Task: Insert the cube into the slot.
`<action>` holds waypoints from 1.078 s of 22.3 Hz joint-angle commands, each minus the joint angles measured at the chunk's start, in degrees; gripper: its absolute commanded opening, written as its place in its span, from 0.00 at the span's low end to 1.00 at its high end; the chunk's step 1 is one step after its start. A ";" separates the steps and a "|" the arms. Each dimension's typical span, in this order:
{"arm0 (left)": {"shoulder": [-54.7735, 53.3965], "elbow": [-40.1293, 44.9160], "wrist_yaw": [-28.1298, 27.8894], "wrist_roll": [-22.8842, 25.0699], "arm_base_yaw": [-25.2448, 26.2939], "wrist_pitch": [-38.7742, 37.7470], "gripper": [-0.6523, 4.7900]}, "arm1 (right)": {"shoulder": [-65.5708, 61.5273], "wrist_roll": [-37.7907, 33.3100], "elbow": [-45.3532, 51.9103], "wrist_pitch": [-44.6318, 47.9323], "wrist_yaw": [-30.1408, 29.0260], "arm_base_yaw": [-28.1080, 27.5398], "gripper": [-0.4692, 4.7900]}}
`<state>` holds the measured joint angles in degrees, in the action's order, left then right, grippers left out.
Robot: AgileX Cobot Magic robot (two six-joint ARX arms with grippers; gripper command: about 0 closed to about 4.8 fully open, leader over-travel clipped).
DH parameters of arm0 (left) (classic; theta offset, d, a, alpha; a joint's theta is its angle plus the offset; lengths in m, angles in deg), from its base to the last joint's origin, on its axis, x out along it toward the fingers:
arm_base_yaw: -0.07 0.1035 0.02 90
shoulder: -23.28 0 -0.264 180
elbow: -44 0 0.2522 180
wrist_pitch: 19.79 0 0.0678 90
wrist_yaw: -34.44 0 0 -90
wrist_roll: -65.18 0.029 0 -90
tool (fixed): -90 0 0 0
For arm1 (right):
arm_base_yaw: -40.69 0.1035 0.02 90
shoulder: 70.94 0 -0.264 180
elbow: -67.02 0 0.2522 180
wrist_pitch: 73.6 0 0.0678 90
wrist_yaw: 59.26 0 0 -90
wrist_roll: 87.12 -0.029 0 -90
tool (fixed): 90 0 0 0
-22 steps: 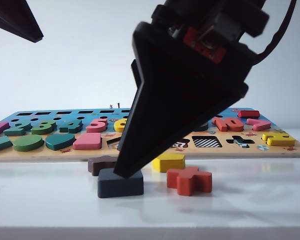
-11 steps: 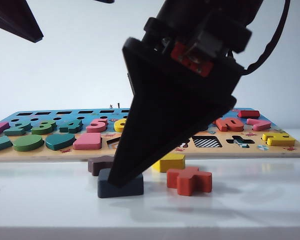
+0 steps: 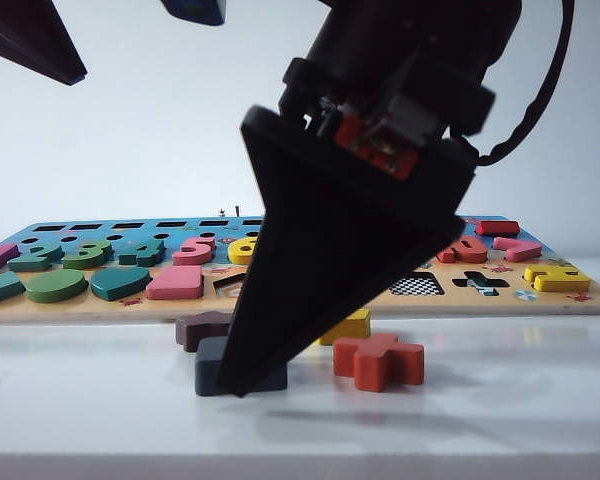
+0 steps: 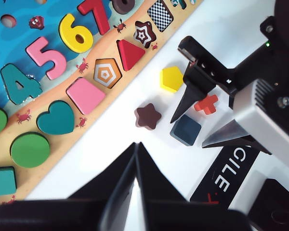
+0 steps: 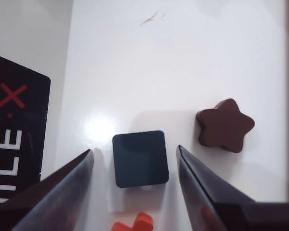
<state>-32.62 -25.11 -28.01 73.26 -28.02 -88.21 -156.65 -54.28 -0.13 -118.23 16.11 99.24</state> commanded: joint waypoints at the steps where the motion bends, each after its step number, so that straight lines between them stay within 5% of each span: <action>1: 0.13 -0.24 0.26 0.02 0.00 0.79 0.15 | -0.17 -0.04 -0.13 0.48 -0.37 0.09 0.69; 8: 0.09 -0.24 0.26 0.02 0.00 0.79 0.15 | -0.46 -0.02 -0.13 0.48 -0.31 0.07 0.52; 24: 0.09 -0.24 0.28 -0.09 0.00 0.79 0.15 | 1.03 -0.02 -0.20 0.87 0.90 0.07 0.48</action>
<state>-32.62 -25.11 -28.01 73.26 -28.02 -88.21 -156.04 -54.28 -0.13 -118.08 16.44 99.24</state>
